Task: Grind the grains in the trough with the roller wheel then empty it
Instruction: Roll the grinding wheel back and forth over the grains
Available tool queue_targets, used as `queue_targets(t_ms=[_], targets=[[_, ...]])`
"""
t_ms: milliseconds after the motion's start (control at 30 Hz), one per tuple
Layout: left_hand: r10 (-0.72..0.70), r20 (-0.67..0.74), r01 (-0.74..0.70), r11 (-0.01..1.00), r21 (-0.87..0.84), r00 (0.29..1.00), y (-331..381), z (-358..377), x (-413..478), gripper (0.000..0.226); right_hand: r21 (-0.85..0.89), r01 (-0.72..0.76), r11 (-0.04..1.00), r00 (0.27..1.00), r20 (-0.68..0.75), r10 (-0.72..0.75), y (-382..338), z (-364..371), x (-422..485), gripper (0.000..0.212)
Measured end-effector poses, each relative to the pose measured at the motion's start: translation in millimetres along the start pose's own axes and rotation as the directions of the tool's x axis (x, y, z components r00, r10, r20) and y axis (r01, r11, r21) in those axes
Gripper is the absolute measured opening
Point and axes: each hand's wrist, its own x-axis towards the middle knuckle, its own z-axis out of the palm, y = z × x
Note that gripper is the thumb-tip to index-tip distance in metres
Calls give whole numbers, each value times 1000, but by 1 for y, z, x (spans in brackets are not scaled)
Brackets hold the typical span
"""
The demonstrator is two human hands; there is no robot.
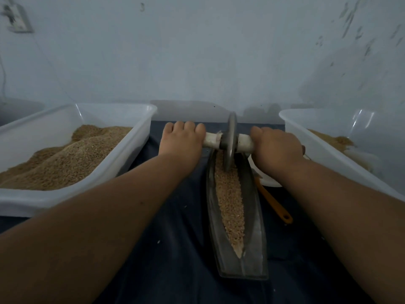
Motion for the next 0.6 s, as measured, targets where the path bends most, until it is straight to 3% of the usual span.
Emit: queue_targets(t_ms=[267,533,600], targets=[[37,243,-4,991,-135,969,-8,-8,-30,30,-22,63,998,988,145,-59,-14,-27,-21,30],[113,152,-111,994,-23,982,7,-60,-96,41,123,-29,992,960,281,-7,-25,-61,-87,29],[121,168,-118,993,-24,978,7,-74,-108,41,158,6,987,973,227,-42,-22,-70,-104,25]])
